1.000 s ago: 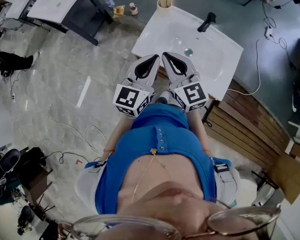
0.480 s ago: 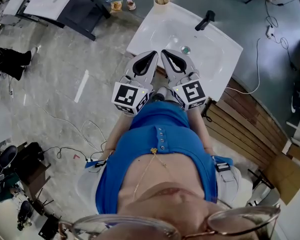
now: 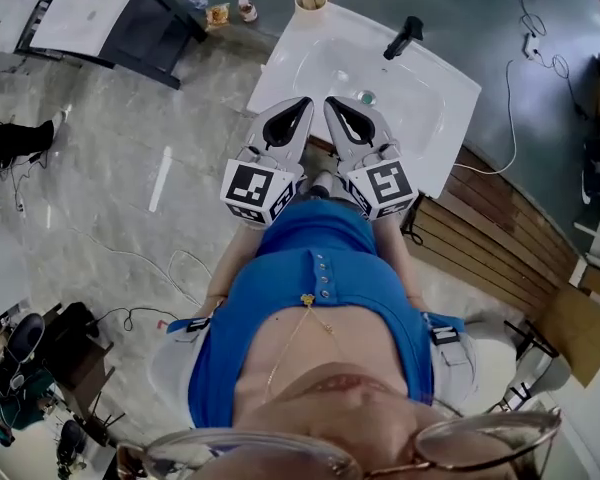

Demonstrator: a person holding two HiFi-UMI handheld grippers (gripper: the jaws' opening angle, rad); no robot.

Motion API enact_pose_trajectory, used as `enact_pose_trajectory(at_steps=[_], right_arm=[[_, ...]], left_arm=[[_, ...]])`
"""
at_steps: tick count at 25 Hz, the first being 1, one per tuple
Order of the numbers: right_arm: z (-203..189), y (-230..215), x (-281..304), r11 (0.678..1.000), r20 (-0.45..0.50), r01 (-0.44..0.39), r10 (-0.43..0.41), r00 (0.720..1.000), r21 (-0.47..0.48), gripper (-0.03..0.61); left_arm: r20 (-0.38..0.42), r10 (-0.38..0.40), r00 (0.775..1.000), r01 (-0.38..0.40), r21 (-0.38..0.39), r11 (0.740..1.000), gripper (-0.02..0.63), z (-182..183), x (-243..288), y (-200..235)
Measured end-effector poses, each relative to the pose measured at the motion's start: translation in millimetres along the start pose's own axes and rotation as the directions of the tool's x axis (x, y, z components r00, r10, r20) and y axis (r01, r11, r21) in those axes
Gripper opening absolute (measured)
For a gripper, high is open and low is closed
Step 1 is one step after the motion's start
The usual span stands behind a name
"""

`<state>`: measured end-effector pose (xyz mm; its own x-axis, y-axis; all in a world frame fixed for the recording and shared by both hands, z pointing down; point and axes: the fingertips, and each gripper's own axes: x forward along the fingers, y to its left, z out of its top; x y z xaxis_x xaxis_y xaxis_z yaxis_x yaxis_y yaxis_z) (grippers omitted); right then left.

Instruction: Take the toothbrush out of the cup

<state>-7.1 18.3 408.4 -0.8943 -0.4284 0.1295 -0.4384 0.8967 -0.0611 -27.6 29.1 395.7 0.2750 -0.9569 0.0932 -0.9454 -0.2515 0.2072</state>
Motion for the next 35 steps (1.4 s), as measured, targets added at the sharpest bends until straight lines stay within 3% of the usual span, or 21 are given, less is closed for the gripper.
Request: enact_pose_trajectory(at_steps=[12, 20, 35], right_arm=[[20.3, -30.3, 81.3, 0.989, 0.011, 0.145, -0.145, 0.989, -0.004, 0.002], [24.0, -43.4, 137.9, 0.975, 0.003, 0.222, -0.222, 0.975, -0.005, 0.002], [6.0, -56.5, 167.4, 0.929, -0.061, 0.369, -0.368, 0.928, 0.005, 0.002]], left_arm=[[-0.029, -0.158, 0.987, 0.158, -0.004, 0.988, 0.002, 23.9, 48.3, 73.3], [-0.055, -0.220, 0.974, 0.220, -0.016, 0.975, 0.002, 27.8, 69.5, 129.8], [-0.125, -0.321, 0.939, 0.318, -0.039, 0.947, 0.002, 14.6, 90.7, 176.9]])
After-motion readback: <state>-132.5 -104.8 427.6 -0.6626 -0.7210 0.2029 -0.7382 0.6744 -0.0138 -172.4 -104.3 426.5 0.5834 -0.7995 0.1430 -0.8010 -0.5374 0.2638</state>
